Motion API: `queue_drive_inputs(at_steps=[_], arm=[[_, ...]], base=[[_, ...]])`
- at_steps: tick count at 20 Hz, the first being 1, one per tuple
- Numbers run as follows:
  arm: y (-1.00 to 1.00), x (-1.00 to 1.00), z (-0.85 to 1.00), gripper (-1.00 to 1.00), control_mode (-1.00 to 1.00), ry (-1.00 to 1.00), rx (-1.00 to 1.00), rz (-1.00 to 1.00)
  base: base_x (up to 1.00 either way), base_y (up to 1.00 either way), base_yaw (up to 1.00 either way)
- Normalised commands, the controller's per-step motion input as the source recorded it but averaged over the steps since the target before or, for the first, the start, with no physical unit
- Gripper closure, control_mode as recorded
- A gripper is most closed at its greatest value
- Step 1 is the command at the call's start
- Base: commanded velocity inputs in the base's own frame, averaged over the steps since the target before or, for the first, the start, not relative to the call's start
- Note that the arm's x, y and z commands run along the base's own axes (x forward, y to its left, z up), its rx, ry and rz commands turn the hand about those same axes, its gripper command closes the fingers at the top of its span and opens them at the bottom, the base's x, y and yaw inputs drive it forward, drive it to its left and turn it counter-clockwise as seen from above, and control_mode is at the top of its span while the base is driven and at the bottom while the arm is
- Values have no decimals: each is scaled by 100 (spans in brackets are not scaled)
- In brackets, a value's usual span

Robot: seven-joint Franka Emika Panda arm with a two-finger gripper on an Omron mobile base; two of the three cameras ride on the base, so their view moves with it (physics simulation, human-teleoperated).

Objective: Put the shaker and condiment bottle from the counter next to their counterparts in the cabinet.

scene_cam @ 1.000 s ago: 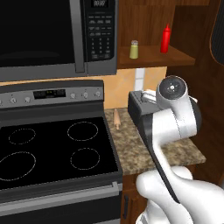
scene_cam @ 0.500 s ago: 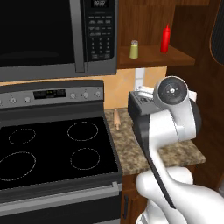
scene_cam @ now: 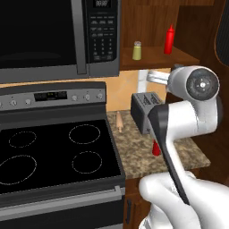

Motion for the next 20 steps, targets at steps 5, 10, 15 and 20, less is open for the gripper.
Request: queue_drive_inputs(at_steps=[5,10,15,20], arm=[[-21,0,31,100,-100,-7,0,12],[11,19,-1,100,-100,4,-7,3],[-19,51,8,100,-100,0,0,8],[-23,39,0,100,-100,0,-1,12]], base=[[0,0,0],[0,0,0],[0,0,0],[0,0,0]])
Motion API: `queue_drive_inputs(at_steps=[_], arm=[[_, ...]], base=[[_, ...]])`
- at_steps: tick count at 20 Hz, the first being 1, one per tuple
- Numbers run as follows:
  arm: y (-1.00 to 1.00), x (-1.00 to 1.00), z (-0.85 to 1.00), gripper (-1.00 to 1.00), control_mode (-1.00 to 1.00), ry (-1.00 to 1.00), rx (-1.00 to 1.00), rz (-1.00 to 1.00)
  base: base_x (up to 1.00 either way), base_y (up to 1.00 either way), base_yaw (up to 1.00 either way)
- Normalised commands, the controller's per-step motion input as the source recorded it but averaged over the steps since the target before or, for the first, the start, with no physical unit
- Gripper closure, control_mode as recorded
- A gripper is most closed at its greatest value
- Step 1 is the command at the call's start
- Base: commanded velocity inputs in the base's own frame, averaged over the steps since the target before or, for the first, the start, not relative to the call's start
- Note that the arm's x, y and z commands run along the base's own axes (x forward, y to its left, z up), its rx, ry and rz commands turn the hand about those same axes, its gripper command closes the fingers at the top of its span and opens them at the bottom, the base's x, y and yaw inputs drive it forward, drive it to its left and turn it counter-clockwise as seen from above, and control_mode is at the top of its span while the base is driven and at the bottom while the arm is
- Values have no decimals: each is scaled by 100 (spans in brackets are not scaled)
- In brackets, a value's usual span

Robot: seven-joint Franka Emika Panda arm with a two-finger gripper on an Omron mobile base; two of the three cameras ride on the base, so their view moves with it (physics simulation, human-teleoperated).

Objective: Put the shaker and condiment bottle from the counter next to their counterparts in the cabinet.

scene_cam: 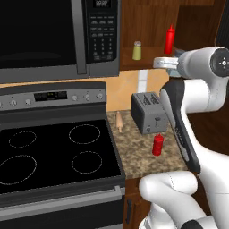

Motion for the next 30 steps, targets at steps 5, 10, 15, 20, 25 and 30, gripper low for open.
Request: queue_drive_inputs(at_steps=[5,10,15,20,25,30], arm=[[18,2,-2,100,-100,-4,-16,7],[0,18,3,100,-100,-12,-7,6],[-6,52,0,100,-100,0,0,12],[0,36,0,100,-100,0,0,10],[1,22,0,100,-100,0,-1,7],[11,39,0,100,-100,0,0,2]], base=[[0,0,0],[0,0,0],[0,0,0],[0,0,0],[0,0,0],[0,0,0]])
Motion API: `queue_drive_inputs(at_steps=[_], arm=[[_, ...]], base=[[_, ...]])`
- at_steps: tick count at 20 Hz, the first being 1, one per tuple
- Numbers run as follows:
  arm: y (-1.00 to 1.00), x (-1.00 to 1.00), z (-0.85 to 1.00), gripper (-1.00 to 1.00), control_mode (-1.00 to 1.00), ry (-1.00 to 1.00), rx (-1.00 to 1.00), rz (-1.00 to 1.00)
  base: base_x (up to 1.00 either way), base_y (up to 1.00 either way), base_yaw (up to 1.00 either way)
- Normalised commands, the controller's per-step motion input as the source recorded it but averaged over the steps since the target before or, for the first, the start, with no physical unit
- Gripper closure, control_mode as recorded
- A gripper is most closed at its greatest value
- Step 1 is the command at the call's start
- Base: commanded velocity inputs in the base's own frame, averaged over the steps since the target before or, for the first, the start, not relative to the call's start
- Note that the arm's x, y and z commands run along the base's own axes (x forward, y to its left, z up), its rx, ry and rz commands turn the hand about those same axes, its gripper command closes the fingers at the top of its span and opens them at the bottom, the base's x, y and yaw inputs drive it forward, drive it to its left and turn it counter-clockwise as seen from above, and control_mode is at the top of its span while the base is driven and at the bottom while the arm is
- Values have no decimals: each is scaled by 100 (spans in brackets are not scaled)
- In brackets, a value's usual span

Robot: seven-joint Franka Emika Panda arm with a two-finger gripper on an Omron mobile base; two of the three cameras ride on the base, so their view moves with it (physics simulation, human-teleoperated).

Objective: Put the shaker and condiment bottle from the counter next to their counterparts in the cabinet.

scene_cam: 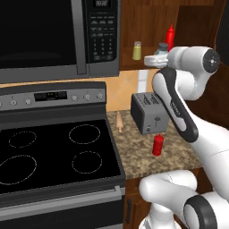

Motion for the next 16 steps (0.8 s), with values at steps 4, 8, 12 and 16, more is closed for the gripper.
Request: queue_drive_inputs(at_steps=[4,8,12,16], arm=[[15,44,-11,100,-100,5,0,2],[9,49,-27,100,-100,12,0,3],[4,52,-7,100,-100,7,0,4],[0,49,0,100,-100,0,0,5]], base=[[0,0,0],[0,0,0],[0,0,0],[0,0,0]])
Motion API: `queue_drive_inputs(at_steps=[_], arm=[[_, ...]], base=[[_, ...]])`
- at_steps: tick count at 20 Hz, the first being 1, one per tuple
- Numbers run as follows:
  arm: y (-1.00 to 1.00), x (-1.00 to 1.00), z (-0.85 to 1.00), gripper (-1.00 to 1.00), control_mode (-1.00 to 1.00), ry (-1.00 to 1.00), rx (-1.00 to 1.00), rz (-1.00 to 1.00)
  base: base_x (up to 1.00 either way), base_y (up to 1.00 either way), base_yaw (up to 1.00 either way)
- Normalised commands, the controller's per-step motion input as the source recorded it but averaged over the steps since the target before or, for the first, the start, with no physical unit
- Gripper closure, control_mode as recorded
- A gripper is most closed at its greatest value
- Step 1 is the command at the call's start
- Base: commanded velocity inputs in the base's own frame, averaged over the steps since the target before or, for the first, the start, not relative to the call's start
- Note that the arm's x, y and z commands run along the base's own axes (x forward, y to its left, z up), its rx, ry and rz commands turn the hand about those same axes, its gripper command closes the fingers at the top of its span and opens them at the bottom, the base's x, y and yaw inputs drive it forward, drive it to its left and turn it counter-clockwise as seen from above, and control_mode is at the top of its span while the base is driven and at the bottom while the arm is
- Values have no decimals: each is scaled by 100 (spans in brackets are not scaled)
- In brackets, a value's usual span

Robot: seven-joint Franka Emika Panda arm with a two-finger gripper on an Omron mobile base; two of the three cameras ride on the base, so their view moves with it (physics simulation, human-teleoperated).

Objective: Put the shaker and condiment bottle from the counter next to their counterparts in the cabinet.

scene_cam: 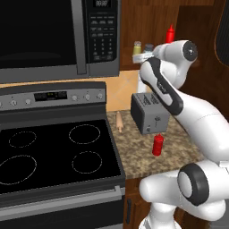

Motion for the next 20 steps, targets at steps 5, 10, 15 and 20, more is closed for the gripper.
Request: queue_drive_inputs(at_steps=[5,10,15,20], arm=[[0,51,-22,100,-100,1,0,6],[0,52,-35,100,-100,2,0,6],[1,52,-10,100,-100,1,0,4],[6,35,-21,100,-100,2,0,3]], base=[[0,0,0],[0,0,0],[0,0,0],[0,0,0]])
